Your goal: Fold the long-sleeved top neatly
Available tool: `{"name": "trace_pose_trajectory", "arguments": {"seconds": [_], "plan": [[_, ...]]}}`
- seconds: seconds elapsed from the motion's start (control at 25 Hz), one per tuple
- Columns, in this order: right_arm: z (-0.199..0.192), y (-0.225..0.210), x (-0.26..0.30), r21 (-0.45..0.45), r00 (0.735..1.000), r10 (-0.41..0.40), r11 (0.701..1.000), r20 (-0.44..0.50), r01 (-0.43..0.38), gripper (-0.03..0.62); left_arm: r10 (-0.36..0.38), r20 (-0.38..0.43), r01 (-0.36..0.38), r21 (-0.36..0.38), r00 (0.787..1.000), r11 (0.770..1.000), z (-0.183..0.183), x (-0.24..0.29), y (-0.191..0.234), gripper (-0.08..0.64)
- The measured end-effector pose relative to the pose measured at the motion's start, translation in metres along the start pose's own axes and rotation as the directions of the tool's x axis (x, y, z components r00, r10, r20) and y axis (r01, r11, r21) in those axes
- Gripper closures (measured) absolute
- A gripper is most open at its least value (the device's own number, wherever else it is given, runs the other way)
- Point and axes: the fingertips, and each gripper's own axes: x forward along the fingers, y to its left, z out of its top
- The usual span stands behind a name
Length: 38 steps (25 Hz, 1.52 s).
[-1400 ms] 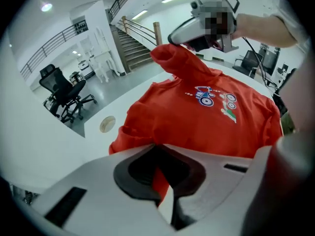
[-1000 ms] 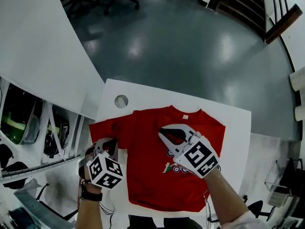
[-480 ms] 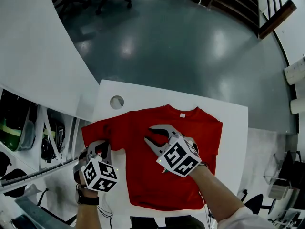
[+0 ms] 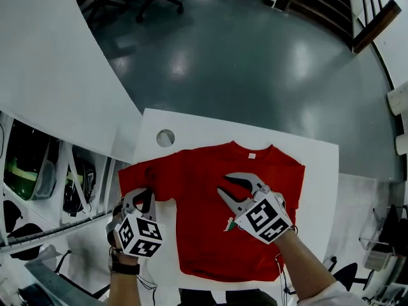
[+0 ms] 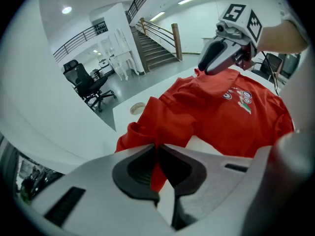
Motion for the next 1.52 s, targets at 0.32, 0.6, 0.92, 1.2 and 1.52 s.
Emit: {"name": "trace_pose_trajectory", "arguments": {"seconds": [0.32, 0.6, 0.92, 1.2, 1.52], "plan": [[0.01, 0.003, 0.002, -0.005, 1.0, 0.017, 1.0, 0.021, -0.017, 0.485, 0.066, 0.051, -0.064, -0.034, 0.997, 0.997, 0.01, -0.012, 0.022, 0.475], [0.008, 0.004, 0.001, 0.006, 1.0, 0.017, 1.0, 0.018, -0.017, 0.486, 0.057, -0.092, -0.038, 0.194, 0.994, 0.98, -0.001, 0.025, 0.004, 0.439], [-0.005, -0.001, -0.007, 0.021, 1.0, 0.0, 1.0, 0.008, 0.0, 0.494, 0.009, -0.083, 0.0, 0.109, 0.997, 0.994, -0.005, 0.033, 0.008, 0.534], [0.0, -0.014, -0.031, 0.031, 0.999, -0.033, 0.999, 0.03, 0.032, 0.497, 0.061, 0.044, -0.058, -0.077, 0.997, 0.995, 0.011, -0.011, 0.044, 0.543], [-0.003, -0.033, -0.076, 0.053, 0.994, -0.089, 0.995, 0.056, 0.086, 0.497, 0.164, 0.195, -0.113, -0.249, 0.967, 0.962, 0.062, -0.087, 0.098, 0.543]]}}
